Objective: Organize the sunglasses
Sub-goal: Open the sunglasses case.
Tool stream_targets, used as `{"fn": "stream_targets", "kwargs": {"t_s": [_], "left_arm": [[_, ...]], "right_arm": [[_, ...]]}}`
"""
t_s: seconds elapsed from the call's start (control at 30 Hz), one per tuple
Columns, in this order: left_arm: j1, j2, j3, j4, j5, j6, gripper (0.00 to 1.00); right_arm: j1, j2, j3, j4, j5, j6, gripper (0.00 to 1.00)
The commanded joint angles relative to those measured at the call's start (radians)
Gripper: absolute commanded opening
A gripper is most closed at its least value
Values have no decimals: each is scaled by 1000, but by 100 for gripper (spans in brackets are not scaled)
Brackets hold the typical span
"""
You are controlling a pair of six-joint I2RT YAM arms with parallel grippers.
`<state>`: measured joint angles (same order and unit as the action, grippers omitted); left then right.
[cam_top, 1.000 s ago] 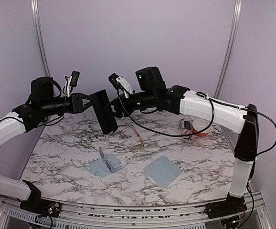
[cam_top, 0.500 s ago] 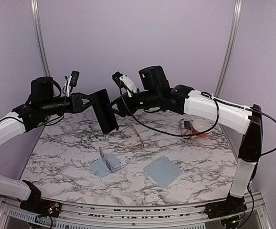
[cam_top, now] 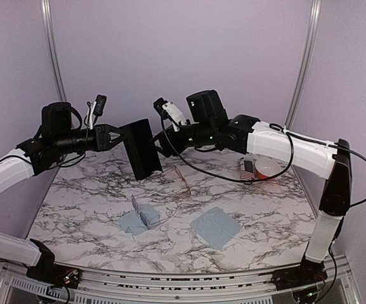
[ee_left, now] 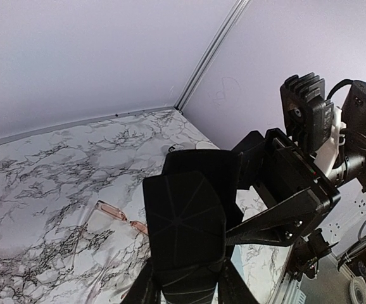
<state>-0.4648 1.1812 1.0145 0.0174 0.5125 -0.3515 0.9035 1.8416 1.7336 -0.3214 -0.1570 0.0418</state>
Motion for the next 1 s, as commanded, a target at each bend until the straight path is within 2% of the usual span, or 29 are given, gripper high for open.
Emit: {"fn": "stream_targets", "kwargs": {"t_s": [0.0, 0.13, 0.3, 0.37, 0.47, 0.7, 0.97], "left_arm": [[-7, -13, 32, 36, 42, 0, 17], [-6, -14, 32, 38, 44, 0, 17], [-7, -12, 32, 38, 45, -1, 17], [-7, -11, 32, 38, 45, -1, 17], [-8, -11, 32, 39, 49, -1, 16], [-7, -11, 24, 65, 87, -14, 16], [-6, -15, 11, 100, 147, -33, 17]], "right_arm": [[-9, -27, -1, -9, 31, -8, 58], [-9, -14, -3, -3, 11, -3, 52], [-9, -17, -21, 15, -13, -3, 29], [-9, -23, -37, 30, -28, 1, 23], [-9, -22, -43, 30, -31, 4, 22], [-10, -17, -69, 42, -19, 8, 25], [-23, -55, -121, 90, -100, 17, 5]]}}
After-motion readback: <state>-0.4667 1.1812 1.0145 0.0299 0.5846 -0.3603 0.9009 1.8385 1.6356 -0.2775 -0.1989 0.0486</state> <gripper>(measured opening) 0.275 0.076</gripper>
